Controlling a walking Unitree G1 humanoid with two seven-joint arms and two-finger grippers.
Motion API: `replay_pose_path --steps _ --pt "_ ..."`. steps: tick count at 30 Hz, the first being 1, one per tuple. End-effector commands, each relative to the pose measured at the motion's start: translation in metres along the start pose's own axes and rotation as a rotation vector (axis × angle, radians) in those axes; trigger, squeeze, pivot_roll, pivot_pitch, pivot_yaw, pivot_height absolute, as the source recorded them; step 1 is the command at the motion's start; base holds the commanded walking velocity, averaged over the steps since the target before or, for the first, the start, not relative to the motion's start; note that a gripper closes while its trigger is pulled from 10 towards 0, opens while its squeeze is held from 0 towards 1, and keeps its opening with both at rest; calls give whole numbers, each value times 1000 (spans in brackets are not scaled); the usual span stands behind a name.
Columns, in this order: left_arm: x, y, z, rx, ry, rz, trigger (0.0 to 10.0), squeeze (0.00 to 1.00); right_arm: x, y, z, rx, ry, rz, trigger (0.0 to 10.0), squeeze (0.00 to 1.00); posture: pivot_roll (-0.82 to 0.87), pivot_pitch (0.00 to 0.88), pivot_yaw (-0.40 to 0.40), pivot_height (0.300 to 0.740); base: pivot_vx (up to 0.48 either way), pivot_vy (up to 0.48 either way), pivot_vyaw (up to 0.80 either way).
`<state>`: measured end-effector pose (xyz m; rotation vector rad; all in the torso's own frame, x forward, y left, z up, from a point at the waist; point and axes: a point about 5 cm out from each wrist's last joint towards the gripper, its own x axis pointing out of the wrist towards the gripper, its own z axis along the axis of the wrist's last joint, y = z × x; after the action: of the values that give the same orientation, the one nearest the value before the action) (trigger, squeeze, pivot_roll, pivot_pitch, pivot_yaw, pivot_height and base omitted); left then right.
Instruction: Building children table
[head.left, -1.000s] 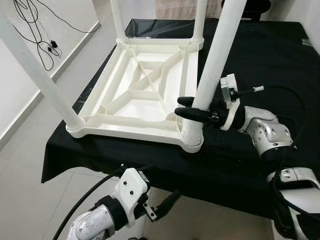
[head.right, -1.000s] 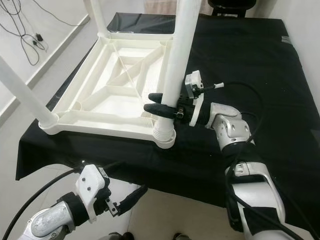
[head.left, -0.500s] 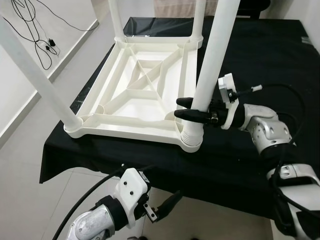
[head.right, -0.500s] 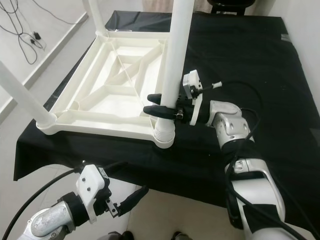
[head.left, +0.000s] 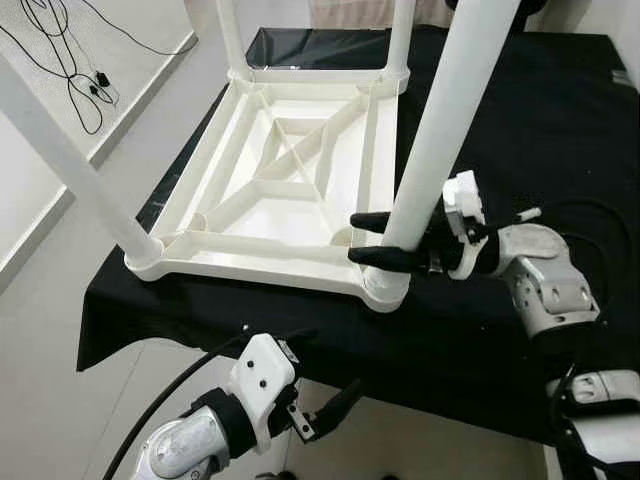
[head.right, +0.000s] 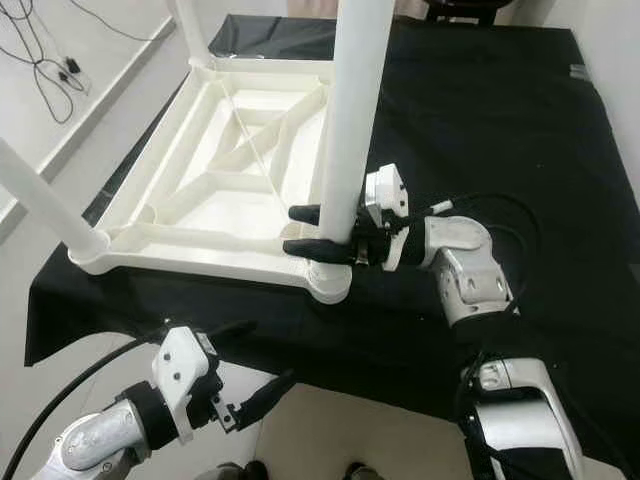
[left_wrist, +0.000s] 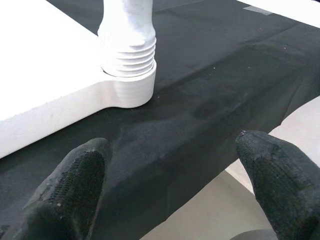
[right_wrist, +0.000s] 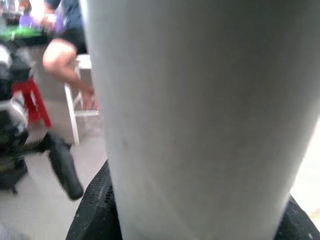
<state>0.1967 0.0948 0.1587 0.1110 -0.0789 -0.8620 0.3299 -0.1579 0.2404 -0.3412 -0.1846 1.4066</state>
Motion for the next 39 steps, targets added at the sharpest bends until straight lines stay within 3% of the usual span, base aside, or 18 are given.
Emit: replay_pose_path --steps 1,11,17,22,26,32,33,36,37,38,39 --pt "-3 -1 -3 -6 12 -14 10000 0 3 19 -35 97 159 75 10000 0 70 284 50 740 0 0 0" --pt "-2 -1 -3 -6 10 -12 10000 0 4 19 -28 70 203 104 10000 0 68 285 44 740 0 0 0" --pt "-2 -1 -3 -6 9 -10 10000 0 4 13 -18 110 161 100 10000 0 66 285 41 740 0 0 0" --pt "-2 -2 -3 -8 10 -10 10000 0 9 2 -3 179 47 29 10000 0 64 283 40 740 0 0 0" --pt "-2 -2 -3 -8 11 -10 10000 0 10 -1 -1 196 19 -18 10000 0 63 280 40 740 0 0 0" --pt "-2 -3 -5 -10 15 -15 10000 0 14 4 -16 203 102 -128 10000 0 55 273 36 740 0 0 0" --pt "-2 -4 -5 -10 17 -17 10000 0 15 6 -28 232 162 -276 10000 0 51 267 11 740 0 0 0" --pt "-3 -5 -6 -9 18 -17 10000 0 15 8 -34 261 194 -381 10000 0 53 264 4 740 0 0 0" --pt "-3 -5 -6 -8 20 -14 10000 0 12 11 -41 290 223 -545 10000 0 53 263 0 740 0 0 0" --pt "-3 -5 -6 -8 20 -14 10000 0 12 11 -41 290 223 -545 10000 0 53 263 0 740 0 0 0" --pt "-4 -4 -7 -9 21 -9 10000 0 0 17 -49 292 270 -896 10000 0 47 262 -1 740 0 0 0"
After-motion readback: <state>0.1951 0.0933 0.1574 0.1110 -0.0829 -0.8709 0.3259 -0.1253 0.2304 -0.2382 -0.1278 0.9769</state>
